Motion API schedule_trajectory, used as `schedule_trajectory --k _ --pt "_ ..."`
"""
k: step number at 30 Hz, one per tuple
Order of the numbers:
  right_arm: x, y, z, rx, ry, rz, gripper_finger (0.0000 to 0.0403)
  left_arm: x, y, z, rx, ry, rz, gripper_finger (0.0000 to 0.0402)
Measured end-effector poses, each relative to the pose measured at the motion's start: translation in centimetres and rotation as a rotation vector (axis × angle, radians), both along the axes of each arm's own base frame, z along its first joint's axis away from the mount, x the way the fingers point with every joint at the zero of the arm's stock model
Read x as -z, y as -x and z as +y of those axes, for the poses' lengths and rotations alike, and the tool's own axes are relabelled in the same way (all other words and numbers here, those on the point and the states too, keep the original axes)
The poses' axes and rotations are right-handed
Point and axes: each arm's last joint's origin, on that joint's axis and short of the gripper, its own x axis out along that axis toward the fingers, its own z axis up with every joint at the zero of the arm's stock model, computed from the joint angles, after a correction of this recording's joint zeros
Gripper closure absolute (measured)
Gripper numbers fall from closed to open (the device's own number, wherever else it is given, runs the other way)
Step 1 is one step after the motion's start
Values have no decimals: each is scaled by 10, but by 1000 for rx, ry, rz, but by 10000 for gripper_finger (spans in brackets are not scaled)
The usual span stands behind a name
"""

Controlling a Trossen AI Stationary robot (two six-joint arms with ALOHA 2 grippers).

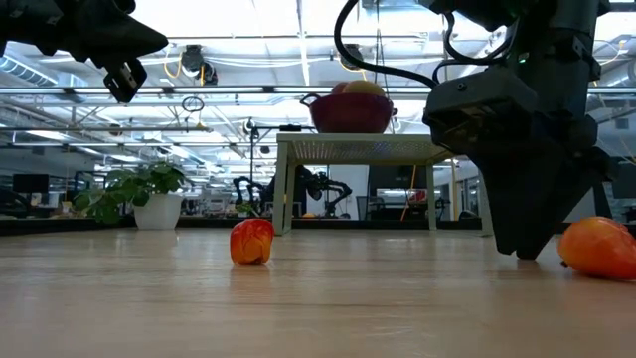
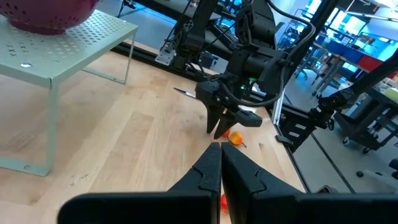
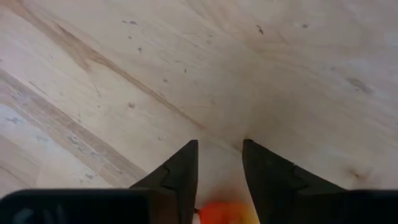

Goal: Pick & Place Fruit
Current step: Put the pear into the strainer bowl

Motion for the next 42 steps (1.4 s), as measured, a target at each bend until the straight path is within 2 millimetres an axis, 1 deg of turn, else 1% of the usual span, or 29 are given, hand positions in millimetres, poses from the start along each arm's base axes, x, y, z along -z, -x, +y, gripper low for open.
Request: schedule_trajectory --k 4,8,12,17,21,27,31,37,42 --pt "0 0 0 -22 5 -4 275 0 0 0 0 0 0 392" --pt "0 -1 0 -34 4 -10 238 0 0 0 0 0 0 392" --pt "-1 -1 0 -82 -12 -6 200 0 0 0 0 3 0 392" --pt "-3 0 -3 -183 -46 11 175 0 0 0 0 4 1 392" --pt "-8 7 -5 -245 -28 47 173 0 0 0 -2 22 2 392" --pt "-29 21 -12 -294 35 61 184 0 0 -1 11 56 6 392" --pt "-42 27 -16 -298 74 33 185 0 0 -1 11 58 6 392" --pt "-47 29 -17 -321 103 16 185 -1 0 -1 8 72 -1 392" --pt "-47 32 -11 -423 107 15 185 -1 0 -1 4 83 1 392"
